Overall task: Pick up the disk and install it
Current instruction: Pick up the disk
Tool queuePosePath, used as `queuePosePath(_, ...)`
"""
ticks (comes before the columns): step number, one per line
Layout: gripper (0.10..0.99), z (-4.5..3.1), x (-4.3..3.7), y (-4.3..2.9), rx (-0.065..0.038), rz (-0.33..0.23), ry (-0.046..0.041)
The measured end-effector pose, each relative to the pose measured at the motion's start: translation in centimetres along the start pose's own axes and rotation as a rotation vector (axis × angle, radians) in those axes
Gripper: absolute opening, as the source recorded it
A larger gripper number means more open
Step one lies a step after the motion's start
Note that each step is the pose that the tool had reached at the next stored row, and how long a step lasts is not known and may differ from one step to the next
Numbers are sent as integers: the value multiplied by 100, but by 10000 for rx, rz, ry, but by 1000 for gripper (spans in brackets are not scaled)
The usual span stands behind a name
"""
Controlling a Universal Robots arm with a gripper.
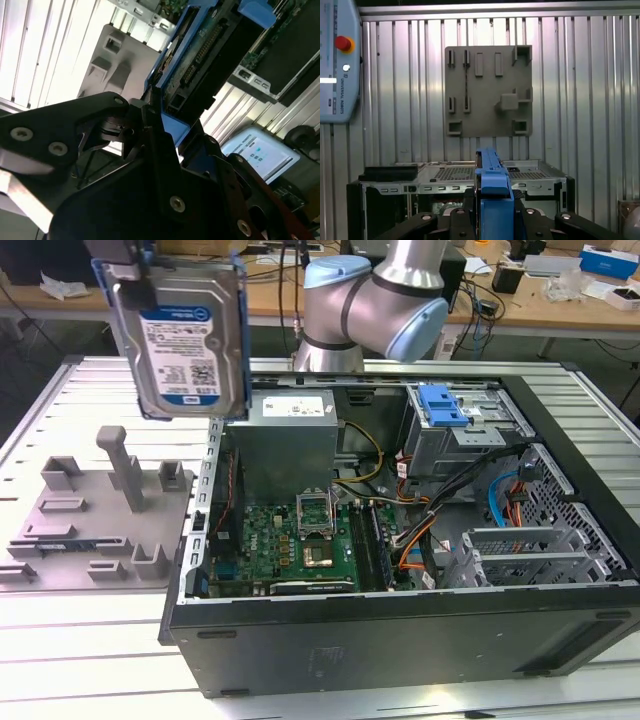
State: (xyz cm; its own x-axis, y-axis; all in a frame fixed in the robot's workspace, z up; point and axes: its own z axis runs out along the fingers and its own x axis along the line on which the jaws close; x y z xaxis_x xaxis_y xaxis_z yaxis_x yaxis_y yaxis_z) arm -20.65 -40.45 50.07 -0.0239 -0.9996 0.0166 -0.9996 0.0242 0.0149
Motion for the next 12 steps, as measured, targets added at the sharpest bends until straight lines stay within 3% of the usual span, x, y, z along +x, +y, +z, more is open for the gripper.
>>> queuePosePath(5, 369, -2, 67, -255, 1, -5, 0)
queuePosePath(8, 369, -4, 141, -541, 0, -15, 0)
queuePosePath(12, 369, -6, 193, -746, 1, -25, 1)
